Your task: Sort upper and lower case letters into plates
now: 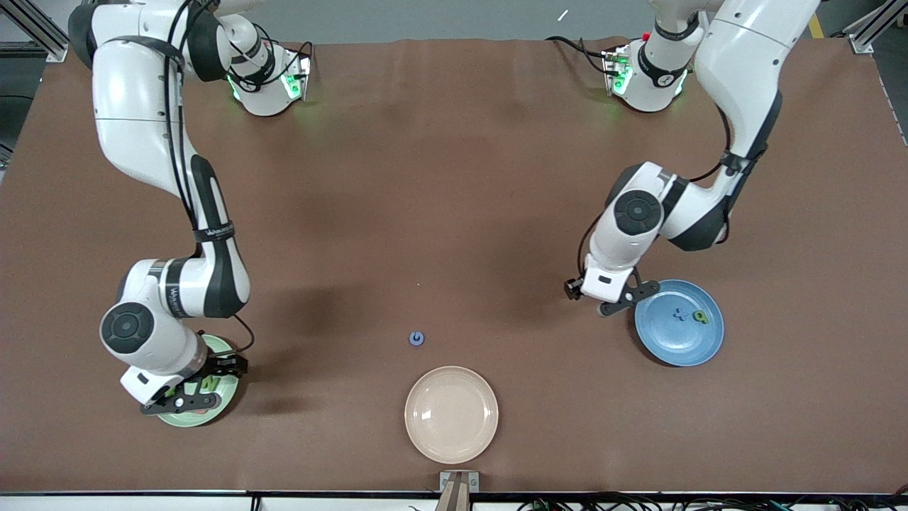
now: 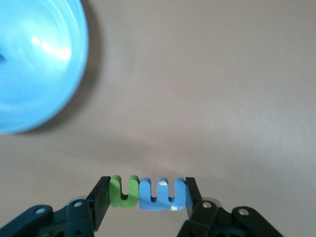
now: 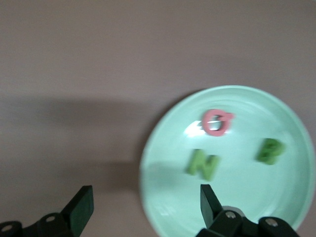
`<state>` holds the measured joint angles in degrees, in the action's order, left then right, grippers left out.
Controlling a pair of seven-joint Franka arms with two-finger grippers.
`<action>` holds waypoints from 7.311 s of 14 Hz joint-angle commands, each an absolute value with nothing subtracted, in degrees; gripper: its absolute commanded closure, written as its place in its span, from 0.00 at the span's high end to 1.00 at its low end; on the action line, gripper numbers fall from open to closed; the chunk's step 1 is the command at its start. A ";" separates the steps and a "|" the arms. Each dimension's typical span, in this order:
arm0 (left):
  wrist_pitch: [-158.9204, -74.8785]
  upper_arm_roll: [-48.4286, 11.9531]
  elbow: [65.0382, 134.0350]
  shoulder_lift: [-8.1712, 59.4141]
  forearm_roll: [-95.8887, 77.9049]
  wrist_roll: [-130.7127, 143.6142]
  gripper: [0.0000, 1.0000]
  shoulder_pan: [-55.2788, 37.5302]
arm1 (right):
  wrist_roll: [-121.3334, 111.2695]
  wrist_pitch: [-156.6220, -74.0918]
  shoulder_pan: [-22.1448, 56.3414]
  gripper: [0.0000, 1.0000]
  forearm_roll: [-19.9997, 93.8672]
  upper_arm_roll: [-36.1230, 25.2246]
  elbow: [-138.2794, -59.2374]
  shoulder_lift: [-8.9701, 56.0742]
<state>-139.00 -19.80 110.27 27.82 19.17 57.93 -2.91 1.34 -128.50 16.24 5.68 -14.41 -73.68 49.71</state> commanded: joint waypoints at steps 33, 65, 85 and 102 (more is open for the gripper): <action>-136.76 -20.65 101.52 34.01 20.13 18.46 0.57 17.49 | 43.51 -144.05 43.51 0.03 4.04 -14.68 -71.63 58.71; -87.01 -17.43 88.31 -0.68 1.78 11.52 1.00 14.88 | -20.83 -124.05 9.05 1.00 7.63 -14.85 -78.31 38.87; -91.23 -11.87 95.45 -6.06 0.53 11.61 1.00 6.59 | 9.58 -96.42 4.04 1.00 0.44 -2.90 -87.18 1.68; -86.84 -11.87 93.78 -5.71 0.44 10.11 1.00 8.53 | 5.62 -91.76 -0.26 1.00 0.09 0.70 -89.03 -2.11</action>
